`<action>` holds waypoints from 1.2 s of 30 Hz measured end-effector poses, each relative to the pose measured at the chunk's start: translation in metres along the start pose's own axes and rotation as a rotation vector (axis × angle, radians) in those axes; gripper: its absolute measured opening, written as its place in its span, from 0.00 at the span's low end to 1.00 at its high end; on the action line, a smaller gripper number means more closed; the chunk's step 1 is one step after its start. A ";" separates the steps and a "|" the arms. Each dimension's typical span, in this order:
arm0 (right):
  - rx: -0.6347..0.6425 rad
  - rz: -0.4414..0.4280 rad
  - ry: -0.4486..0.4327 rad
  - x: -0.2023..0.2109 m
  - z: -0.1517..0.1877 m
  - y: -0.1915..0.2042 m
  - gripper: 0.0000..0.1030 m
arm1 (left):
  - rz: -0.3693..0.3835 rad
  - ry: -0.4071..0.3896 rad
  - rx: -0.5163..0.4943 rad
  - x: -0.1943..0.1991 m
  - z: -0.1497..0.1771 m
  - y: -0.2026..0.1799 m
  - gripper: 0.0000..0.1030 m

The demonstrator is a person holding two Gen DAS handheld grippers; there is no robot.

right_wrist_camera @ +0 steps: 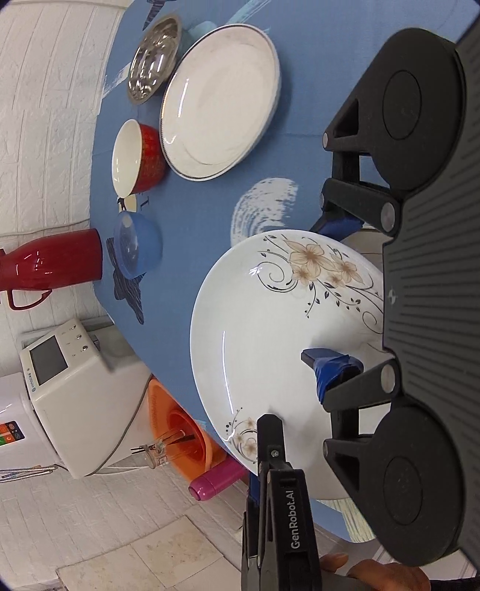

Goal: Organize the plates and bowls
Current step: 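Lift the floral plate with both grippers, lower it onto the gold-rimmed plate, release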

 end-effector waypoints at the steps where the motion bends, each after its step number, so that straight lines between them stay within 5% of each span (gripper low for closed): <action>1: -0.003 0.003 0.001 0.002 0.005 0.001 0.47 | -0.002 0.002 -0.004 0.002 0.006 -0.001 0.23; 15: 0.031 0.020 -0.036 0.005 0.031 0.005 0.47 | 0.049 0.049 0.073 -0.004 0.050 0.005 0.26; 19: 0.039 0.027 -0.047 0.005 0.033 0.007 0.46 | 0.099 0.053 0.097 -0.003 0.050 0.006 0.36; 20: 0.037 0.028 -0.049 0.005 0.033 0.007 0.46 | 0.108 0.043 0.098 -0.002 0.048 0.006 0.45; 24: 0.055 0.053 -0.066 0.008 0.031 0.008 0.47 | 0.073 -0.053 0.064 0.019 0.036 0.009 0.53; 32: 0.161 0.123 -0.041 0.007 0.029 0.010 0.47 | 0.084 -0.069 0.090 0.029 0.022 0.008 0.53; 36: 0.085 0.137 -0.074 0.017 0.027 -0.006 0.47 | 0.087 -0.067 0.089 0.029 0.022 0.004 0.53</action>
Point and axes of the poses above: each gripper's, at about its wrist camera, not at the fingertips, and x roughly against the way its jaws point, y to its left, z to its underside, the point moved 8 cm from there along -x, roughly the way its jaws point, and after that the axes turned 10 degrees about -z, right-handed, at the moved point
